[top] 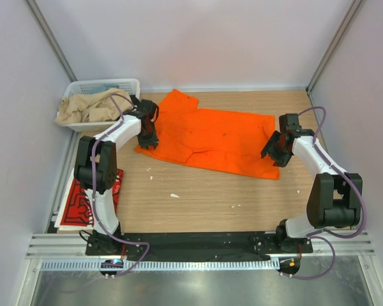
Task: Fold and stack the t-shirts
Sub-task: Fold the tshirt
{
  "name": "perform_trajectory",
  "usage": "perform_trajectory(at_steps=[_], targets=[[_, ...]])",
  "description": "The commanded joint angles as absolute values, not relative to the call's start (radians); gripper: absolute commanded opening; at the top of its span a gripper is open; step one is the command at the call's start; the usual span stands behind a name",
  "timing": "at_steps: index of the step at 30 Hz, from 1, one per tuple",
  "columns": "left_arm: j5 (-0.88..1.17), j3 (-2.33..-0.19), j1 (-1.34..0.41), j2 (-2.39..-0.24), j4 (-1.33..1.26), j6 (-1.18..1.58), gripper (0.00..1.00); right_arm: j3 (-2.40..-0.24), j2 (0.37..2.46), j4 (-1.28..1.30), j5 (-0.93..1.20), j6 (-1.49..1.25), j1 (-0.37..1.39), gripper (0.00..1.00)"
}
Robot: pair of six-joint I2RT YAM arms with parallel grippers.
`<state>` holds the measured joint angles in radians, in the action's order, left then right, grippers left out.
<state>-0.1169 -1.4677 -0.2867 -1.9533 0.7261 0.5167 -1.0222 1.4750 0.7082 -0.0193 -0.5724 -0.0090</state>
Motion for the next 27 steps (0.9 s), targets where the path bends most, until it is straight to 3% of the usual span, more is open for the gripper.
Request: perform_trajectory(at_steps=[1,8,22,27], targets=[[-0.167,-1.486,-0.282,-1.950,0.729,0.496,0.32,-1.031,1.480,0.693,-0.014,-0.555,-0.008,0.59],[-0.144,-1.482,-0.282,-1.974,0.726,0.500,0.32,-1.035,1.483,0.698,-0.014,-0.555,-0.008,0.59],[-0.107,-1.476,-0.285,-1.954,0.713,0.520,0.22,-1.032,1.488,0.690,0.025,-0.558,-0.008,0.59],[-0.098,-1.470,-0.287,-1.957,0.715,0.529,0.13,-1.034,1.491,0.687,0.025,-0.566,-0.008,0.59]])
